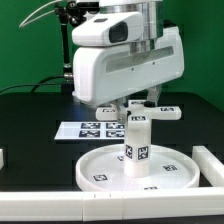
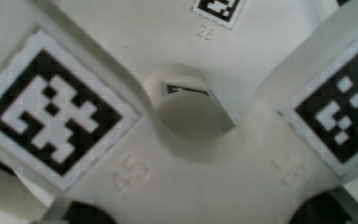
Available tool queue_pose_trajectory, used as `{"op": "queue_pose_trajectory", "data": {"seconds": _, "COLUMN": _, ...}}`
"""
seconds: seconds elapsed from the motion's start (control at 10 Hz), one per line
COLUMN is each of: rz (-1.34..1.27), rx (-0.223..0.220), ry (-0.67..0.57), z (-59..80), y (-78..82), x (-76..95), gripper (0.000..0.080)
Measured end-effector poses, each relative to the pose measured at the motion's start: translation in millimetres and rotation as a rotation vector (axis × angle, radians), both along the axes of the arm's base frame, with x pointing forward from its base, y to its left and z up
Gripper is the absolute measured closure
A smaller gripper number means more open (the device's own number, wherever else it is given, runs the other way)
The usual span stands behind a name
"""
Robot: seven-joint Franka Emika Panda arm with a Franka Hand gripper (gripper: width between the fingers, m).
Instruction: Assemble round table
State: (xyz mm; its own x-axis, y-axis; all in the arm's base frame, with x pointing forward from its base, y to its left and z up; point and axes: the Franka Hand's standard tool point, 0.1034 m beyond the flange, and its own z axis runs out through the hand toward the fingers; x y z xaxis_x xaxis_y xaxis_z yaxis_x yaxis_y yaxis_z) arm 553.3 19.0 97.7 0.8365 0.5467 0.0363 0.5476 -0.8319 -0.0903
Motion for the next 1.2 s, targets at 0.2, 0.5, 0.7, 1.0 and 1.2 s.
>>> {"op": "queue_pose_trajectory", "data": {"seconds": 0.2, "rz": -0.130, "rx": -0.001, "ry": 0.013, "z": -0.1, "y": 0.4, "x": 0.0, "gripper": 0.0350}}
{"op": "queue_pose_trajectory", "data": {"seconds": 0.5, "rz": -0.360, "rx": -0.002, "ry": 0.036, "z": -0.2, "y": 1.3, "x": 0.4, "gripper": 0.0350}}
{"op": "queue_pose_trajectory", "data": {"seconds": 0.7, "rz": -0.550, "rx": 0.001, "ry": 0.047, "z": 0.2, "y": 4.0, "x": -0.6, "gripper": 0.0350}}
{"op": "queue_pose_trajectory", "data": {"seconds": 1.0, "rz": -0.846, "rx": 0.036, "ry": 0.074, "z": -0.6, "y": 6.1, "x": -0.3, "gripper": 0.0350}}
{"op": "queue_pose_trajectory", "data": {"seconds": 1.2, "rz": -0.982, "rx": 0.039, "ry": 0.077, "z": -0.3, "y": 10.6, "x": 1.1, "gripper": 0.0350}}
